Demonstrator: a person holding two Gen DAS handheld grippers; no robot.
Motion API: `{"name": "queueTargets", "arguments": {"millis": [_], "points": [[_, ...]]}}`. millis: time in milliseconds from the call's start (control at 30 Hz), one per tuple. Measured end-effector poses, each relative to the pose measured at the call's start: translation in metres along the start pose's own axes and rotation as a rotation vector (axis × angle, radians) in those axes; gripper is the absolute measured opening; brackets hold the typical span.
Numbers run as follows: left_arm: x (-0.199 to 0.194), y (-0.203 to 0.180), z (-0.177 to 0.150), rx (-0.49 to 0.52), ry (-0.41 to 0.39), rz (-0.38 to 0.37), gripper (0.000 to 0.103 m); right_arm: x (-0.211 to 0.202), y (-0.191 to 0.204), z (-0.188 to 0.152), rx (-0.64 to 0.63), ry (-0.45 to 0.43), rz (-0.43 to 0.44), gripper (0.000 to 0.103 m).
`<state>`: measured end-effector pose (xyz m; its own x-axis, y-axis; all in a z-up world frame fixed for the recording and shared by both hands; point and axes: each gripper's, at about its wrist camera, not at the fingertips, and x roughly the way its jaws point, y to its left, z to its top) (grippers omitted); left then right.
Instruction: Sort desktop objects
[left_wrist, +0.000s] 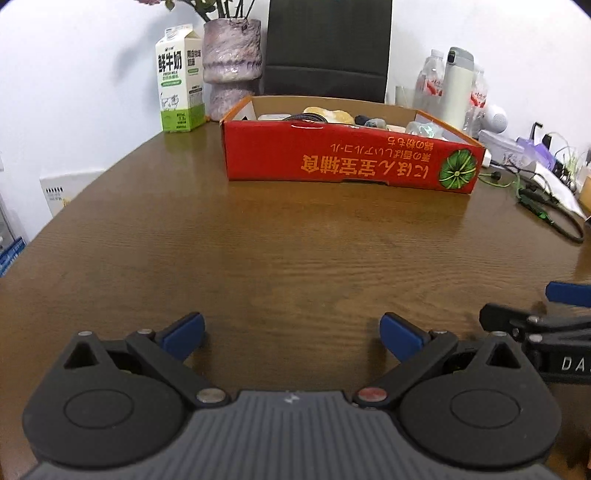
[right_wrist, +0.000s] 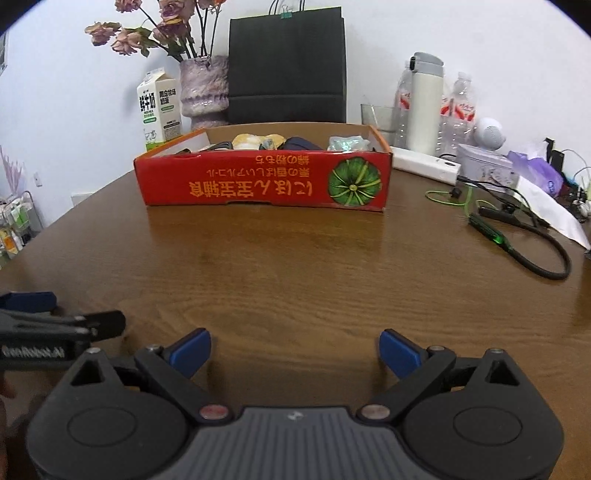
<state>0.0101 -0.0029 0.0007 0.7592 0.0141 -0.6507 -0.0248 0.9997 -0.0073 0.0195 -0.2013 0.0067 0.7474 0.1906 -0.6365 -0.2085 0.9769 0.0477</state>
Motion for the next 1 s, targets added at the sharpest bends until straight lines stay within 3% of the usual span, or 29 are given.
{"name": "queueTargets", "arguments": {"millis": [500,1000], "points": [[0.019,-0.005,0.013,-0.009,-0.01,0.048,0.103,0.024,0.006,0.01,0.006,0.013,-0.035,0.103],[0.027,-0.003,0.019,0.006,-0.008,0.013,0.103,0.026,0.006,0.012,-0.004,0.018,-0.037,0.103]]}}
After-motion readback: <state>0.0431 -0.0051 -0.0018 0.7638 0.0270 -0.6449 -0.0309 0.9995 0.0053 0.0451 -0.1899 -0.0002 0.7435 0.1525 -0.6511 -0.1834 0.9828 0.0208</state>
